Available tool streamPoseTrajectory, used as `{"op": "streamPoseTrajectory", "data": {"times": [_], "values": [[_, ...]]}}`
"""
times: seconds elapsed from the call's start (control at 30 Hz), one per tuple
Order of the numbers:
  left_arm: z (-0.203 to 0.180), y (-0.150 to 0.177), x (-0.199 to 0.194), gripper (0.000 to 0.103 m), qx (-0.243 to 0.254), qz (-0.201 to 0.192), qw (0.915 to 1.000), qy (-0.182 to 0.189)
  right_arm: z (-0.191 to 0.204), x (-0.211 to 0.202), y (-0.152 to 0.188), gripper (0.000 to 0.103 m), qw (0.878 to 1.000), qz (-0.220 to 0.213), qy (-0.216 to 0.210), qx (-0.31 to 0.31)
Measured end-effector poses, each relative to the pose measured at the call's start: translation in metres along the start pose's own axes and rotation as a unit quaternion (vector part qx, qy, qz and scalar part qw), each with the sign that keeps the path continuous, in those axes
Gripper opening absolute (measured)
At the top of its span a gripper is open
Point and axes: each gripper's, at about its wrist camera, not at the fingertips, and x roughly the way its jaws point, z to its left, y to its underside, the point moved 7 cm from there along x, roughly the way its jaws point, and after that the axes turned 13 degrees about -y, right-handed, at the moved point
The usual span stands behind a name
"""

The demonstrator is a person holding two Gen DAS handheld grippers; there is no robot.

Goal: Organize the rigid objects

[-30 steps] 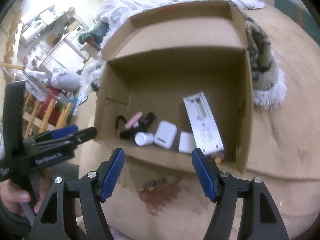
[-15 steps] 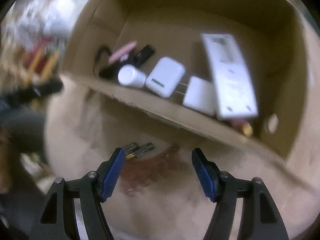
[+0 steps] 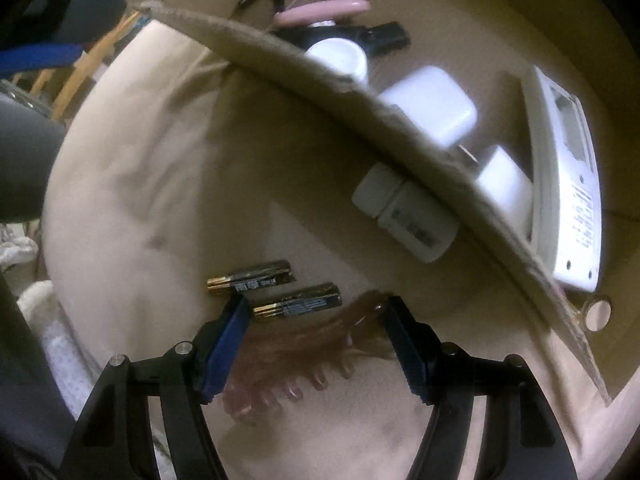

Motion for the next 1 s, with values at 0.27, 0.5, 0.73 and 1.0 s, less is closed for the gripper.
{"op": "streamPoseTrajectory", "data": {"times": [0.27,0.5,0.73,1.0], "values": [[-0.008,0.0,0.002,0.065,0.012,-0.004,0.9999,-0.006,0.01,-0.003,0.005,0.032,1.0,-0.008,-0.005,-0.025],[-0.002,0.003,0.01,0.065,0.014,-0.001,0.9997,-0.02,0.013,-0.013,0.012,0.018,0.999,-0.026,-0.028,-0.019],[0.005,0.002,0.013,0.065,0.003,0.002,0.9997,-0.025,0.004,-0.022,0.018,0.016,0.998,-0.034,-0.048,0.007],[0.004,0.002,0.016,0.065,0.0,0.008,0.9997,-0.024,-0.037,-0.025,0.019,0.016,0.995,-0.023,-0.064,0.07]]}}
